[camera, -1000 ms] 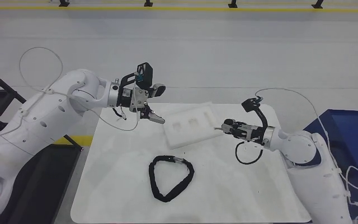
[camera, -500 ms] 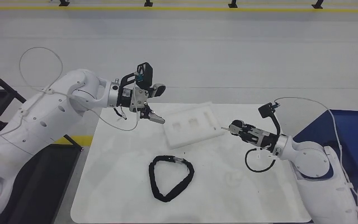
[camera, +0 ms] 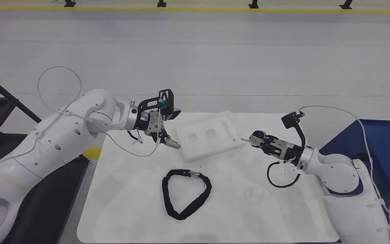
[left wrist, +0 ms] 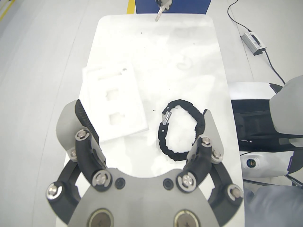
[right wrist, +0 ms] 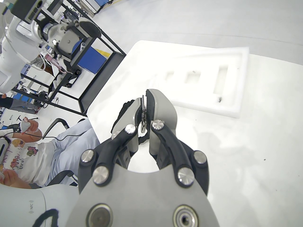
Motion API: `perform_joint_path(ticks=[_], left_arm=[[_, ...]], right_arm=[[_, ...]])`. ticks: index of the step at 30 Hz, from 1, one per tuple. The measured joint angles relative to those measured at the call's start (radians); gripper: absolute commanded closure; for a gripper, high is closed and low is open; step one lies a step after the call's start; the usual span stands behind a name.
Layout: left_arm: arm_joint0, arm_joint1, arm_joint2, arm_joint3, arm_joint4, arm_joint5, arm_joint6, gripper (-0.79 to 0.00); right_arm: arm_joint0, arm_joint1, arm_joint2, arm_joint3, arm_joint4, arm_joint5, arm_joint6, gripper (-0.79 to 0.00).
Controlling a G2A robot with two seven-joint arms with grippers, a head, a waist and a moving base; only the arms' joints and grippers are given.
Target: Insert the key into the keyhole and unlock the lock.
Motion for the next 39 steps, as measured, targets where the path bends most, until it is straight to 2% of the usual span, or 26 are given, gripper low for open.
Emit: perform_joint_path(ticks=[6,11,15,19,24,30,39], left_arm=[[0.087,0.003,-0.002,0.009,0.074,-0.025,0.036,-0.785],[0.154,-0.005,-0.010,0.015,0.197,-0.024,0.110,-0.785],[0.193,-0.025,-0.017,0.019,0.319,0.004,0.192,-0.785],[0.228,-0.058,-0.012,0.041,0.484,0.030,0.314,-0.785],[0.240,-0.110,0.007,0.119,0.620,0.027,0.409,-0.785],[0.231,-0.173,0.030,0.211,0.737,-0.034,0.499,-0.785],[0.231,-0.175,0.030,0.217,0.739,-0.038,0.505,-0.785]], right_arm=[[0.000,0.000,0.000,0.000,0.000,0.000,0.000,0.000],[0.000,0.000,0.000,0.000,0.000,0.000,0.000,0.000],[0.000,0.000,0.000,0.000,0.000,0.000,0.000,0.000],[0.000,0.000,0.000,0.000,0.000,0.000,0.000,0.000],[0.000,0.000,0.000,0.000,0.000,0.000,0.000,0.000],[0.000,0.000,0.000,0.000,0.000,0.000,0.000,0.000],[0.000,0.000,0.000,0.000,0.000,0.000,0.000,0.000]])
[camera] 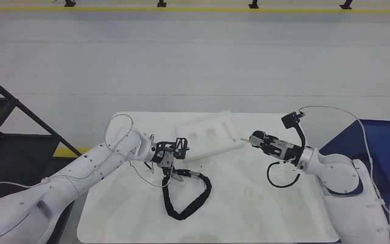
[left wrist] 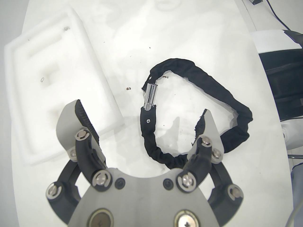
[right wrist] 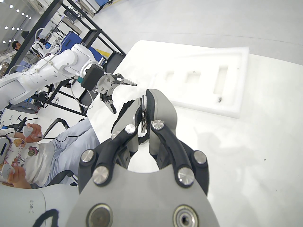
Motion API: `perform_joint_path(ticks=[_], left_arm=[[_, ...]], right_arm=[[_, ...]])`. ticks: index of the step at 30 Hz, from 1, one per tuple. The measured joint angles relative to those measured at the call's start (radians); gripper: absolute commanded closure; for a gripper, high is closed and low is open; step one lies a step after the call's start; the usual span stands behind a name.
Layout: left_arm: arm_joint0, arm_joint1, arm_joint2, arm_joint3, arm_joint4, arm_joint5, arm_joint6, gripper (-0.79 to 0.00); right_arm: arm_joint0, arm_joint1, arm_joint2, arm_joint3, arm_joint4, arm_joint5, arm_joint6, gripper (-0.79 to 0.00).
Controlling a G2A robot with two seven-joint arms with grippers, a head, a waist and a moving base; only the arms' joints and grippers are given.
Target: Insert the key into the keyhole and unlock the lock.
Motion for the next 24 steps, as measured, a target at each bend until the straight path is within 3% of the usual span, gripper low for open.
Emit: perform_joint_path(ticks=[9,13,18,24], left_arm=[[0.026,-0.003,-0.006,0.003,0.017,0.013,-0.009,-0.785],[0.036,-0.014,-0.008,0.010,0.118,-0.021,0.124,-0.785],[0.031,-0.041,0.021,0.063,0.324,0.007,0.301,-0.785],[-0.001,-0.112,0.065,0.198,0.452,-0.023,0.521,-0.785]], right_arm=[[0.000,0.000,0.000,0.000,0.000,0.000,0.000,0.000],[0.000,0.000,0.000,0.000,0.000,0.000,0.000,0.000],[0.000,0.000,0.000,0.000,0.000,0.000,0.000,0.000],[0.000,0.000,0.000,0.000,0.000,0.000,0.000,0.000]])
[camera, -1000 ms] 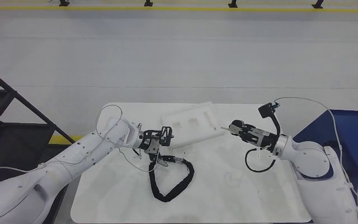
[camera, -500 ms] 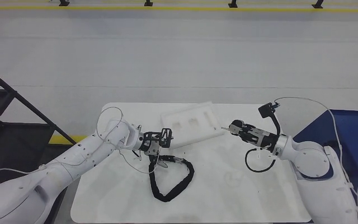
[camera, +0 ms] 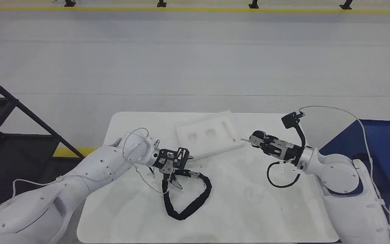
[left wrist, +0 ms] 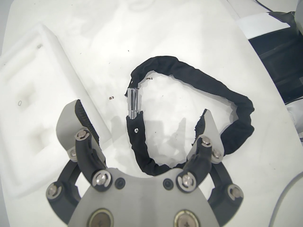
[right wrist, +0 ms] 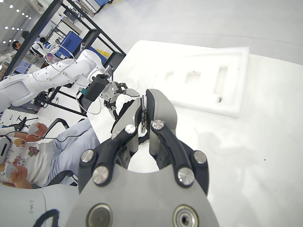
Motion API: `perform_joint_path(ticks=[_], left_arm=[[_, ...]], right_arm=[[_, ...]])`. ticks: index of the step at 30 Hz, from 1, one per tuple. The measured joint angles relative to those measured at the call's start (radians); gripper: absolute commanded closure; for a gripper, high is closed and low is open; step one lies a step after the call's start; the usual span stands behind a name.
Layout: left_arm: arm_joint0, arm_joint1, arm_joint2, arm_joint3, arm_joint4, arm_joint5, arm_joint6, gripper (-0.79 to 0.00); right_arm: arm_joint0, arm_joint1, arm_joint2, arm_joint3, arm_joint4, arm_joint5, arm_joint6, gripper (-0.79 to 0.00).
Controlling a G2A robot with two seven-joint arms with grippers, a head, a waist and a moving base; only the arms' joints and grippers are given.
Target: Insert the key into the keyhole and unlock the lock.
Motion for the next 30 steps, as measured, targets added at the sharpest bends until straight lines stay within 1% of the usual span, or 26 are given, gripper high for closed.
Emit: perform_joint_path(ticks=[2,5,10,14,18,19,20,22,23,25,29,30], left_arm=[[-0.006,-0.023,0.016,0.038,0.045,0.003,0.053,-0.785],[-0.001,-0.061,0.019,0.095,0.131,0.012,0.133,-0.785],[0.004,-0.119,0.018,0.190,0.243,0.071,0.238,-0.785],[0.009,-0.156,0.018,0.248,0.291,0.100,0.267,-0.785],[0.013,-0.187,0.018,0.293,0.315,0.112,0.279,-0.662],[0.014,-0.194,0.018,0.303,0.321,0.116,0.283,-0.646],[0.014,-0.200,0.018,0.311,0.325,0.119,0.286,-0.566],[0.013,-0.210,0.018,0.328,0.338,0.124,0.291,-0.443],[0.011,-0.214,0.018,0.335,0.344,0.126,0.293,-0.351],[0.008,-0.223,0.018,0.354,0.358,0.132,0.299,-0.320],[0.001,-0.241,0.018,0.391,0.376,0.135,0.302,-0.363],[0.000,-0.244,0.018,0.399,0.378,0.136,0.303,-0.360]], right_arm=[[0.000,0.000,0.000,0.000,0.000,0.000,0.000,0.000],[0.000,0.000,0.000,0.000,0.000,0.000,0.000,0.000],[0.000,0.000,0.000,0.000,0.000,0.000,0.000,0.000],[0.000,0.000,0.000,0.000,0.000,0.000,0.000,0.000],[0.000,0.000,0.000,0.000,0.000,0.000,0.000,0.000],[0.000,0.000,0.000,0.000,0.000,0.000,0.000,0.000],[0.000,0.000,0.000,0.000,0.000,0.000,0.000,0.000],[0.000,0.000,0.000,0.000,0.000,0.000,0.000,0.000],[0.000,0.000,0.000,0.000,0.000,0.000,0.000,0.000],[0.000,0.000,0.000,0.000,0.000,0.000,0.000,0.000],[0.000,0.000,0.000,0.000,0.000,0.000,0.000,0.000],[0.000,0.000,0.000,0.000,0.000,0.000,0.000,0.000]])
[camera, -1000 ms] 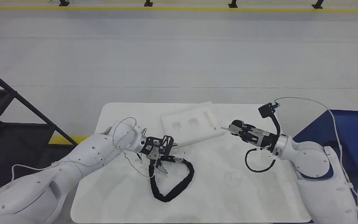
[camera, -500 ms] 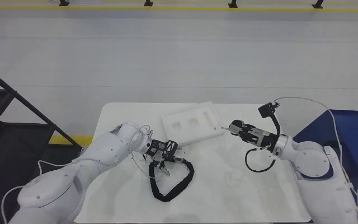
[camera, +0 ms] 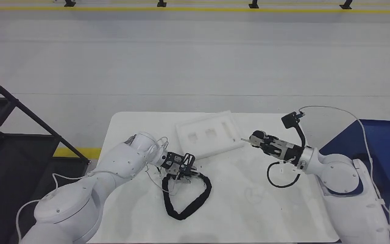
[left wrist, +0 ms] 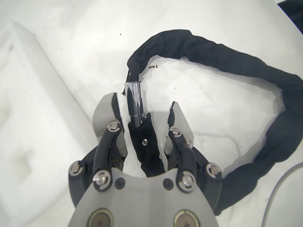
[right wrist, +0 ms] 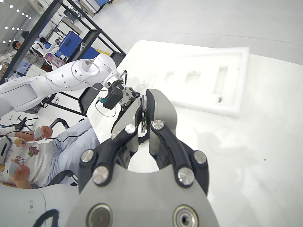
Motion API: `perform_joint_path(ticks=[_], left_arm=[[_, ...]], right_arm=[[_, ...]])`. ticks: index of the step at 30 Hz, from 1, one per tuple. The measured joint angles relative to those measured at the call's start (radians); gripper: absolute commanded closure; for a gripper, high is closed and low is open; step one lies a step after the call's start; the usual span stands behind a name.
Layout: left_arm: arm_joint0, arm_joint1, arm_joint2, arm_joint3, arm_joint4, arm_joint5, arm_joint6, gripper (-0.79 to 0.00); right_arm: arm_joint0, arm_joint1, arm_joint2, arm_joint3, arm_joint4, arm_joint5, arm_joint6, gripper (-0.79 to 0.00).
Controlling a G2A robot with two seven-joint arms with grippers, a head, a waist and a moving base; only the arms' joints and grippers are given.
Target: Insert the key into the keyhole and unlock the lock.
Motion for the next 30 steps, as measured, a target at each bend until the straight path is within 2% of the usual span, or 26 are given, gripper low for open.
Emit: perform_joint_path(ticks=[5,9,11,12,13,14,15,23,30], left_arm=[[-0.003,-0.019,0.000,0.035,0.006,0.009,0.009,-0.326],[-0.004,-0.034,0.000,0.047,0.012,0.004,0.004,-0.336],[-0.005,-0.042,0.000,0.052,0.013,-0.001,-0.001,-0.302],[-0.006,-0.045,0.000,0.054,0.013,-0.004,-0.004,-0.262],[-0.007,-0.050,0.000,0.057,0.013,-0.007,-0.007,-0.182],[-0.008,-0.053,0.000,0.060,0.013,-0.008,-0.008,-0.058],[-0.008,-0.056,0.000,0.064,0.013,-0.010,-0.010,0.000],[-0.019,-0.065,0.000,0.074,-0.018,-0.007,-0.007,0.000],[-0.039,-0.029,0.000,-0.015,-0.089,-0.030,-0.030,0.000]], right_arm=[[0.000,0.000,0.000,0.000,0.000,0.000,0.000,0.000],[0.000,0.000,0.000,0.000,0.000,0.000,0.000,0.000],[0.000,0.000,0.000,0.000,0.000,0.000,0.000,0.000],[0.000,0.000,0.000,0.000,0.000,0.000,0.000,0.000],[0.000,0.000,0.000,0.000,0.000,0.000,0.000,0.000],[0.000,0.000,0.000,0.000,0.000,0.000,0.000,0.000],[0.000,0.000,0.000,0.000,0.000,0.000,0.000,0.000],[0.000,0.000,0.000,0.000,0.000,0.000,0.000,0.000],[0.000,0.000,0.000,0.000,0.000,0.000,0.000,0.000]])
